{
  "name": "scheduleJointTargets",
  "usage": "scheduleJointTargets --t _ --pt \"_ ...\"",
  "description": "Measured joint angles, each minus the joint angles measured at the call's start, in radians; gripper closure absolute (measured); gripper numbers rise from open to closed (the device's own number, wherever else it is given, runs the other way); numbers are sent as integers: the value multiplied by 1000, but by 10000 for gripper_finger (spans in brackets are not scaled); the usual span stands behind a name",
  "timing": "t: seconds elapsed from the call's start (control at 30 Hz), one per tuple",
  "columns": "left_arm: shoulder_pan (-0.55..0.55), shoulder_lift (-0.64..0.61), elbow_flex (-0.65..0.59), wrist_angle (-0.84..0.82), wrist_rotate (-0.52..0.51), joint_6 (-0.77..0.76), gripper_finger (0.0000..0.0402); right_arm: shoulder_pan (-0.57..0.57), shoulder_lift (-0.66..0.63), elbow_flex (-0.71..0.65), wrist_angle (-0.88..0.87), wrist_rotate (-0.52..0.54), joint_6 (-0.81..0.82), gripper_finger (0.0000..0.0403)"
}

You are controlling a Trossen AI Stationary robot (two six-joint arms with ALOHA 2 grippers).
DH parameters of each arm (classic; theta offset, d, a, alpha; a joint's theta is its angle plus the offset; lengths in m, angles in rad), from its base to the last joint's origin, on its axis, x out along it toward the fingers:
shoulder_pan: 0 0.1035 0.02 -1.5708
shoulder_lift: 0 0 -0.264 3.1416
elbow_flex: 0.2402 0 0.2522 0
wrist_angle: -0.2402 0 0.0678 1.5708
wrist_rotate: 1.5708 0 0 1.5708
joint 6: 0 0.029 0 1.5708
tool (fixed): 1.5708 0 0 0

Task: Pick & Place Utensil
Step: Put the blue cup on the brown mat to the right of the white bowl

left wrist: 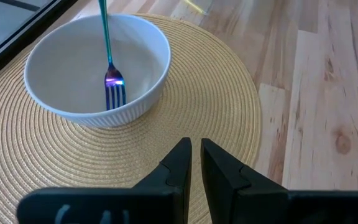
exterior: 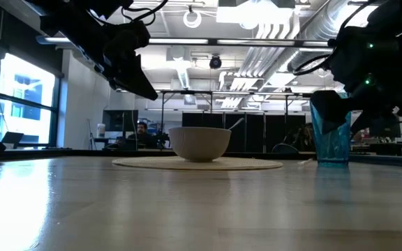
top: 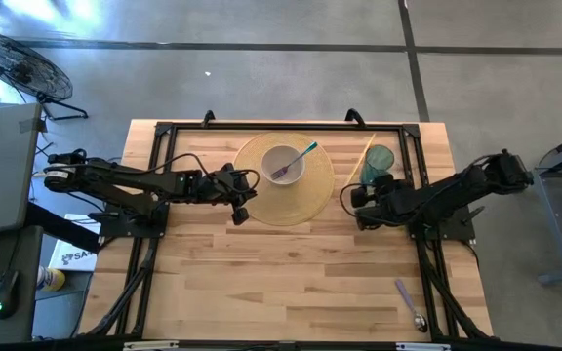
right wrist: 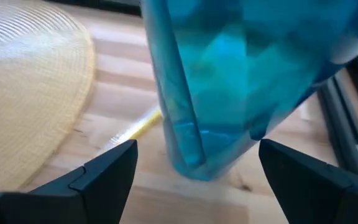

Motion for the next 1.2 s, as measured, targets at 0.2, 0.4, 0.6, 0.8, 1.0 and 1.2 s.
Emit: scheduleJointTargets --t 0.2,0.4,0.6,0.8,1.0,1.2 --pt "0 0 0 -10 0 0 369 30 0 -127 219 51 -53 73" --pt "0 0 0 -2 -1 0 369 30 0 -216 355 102 -109 73" --pt "0 0 0 9 -2 0 369 30 0 -319 580 195 -218 73" --pt "0 0 0 15 -2 18 369 14 0 -435 866 233 -315 72" --pt "1 0 0 21 -2 27 369 -27 0 -490 1056 139 -477 50" --pt "1 0 0 24 -2 27 369 -83 -1 -484 1077 144 -556 20"
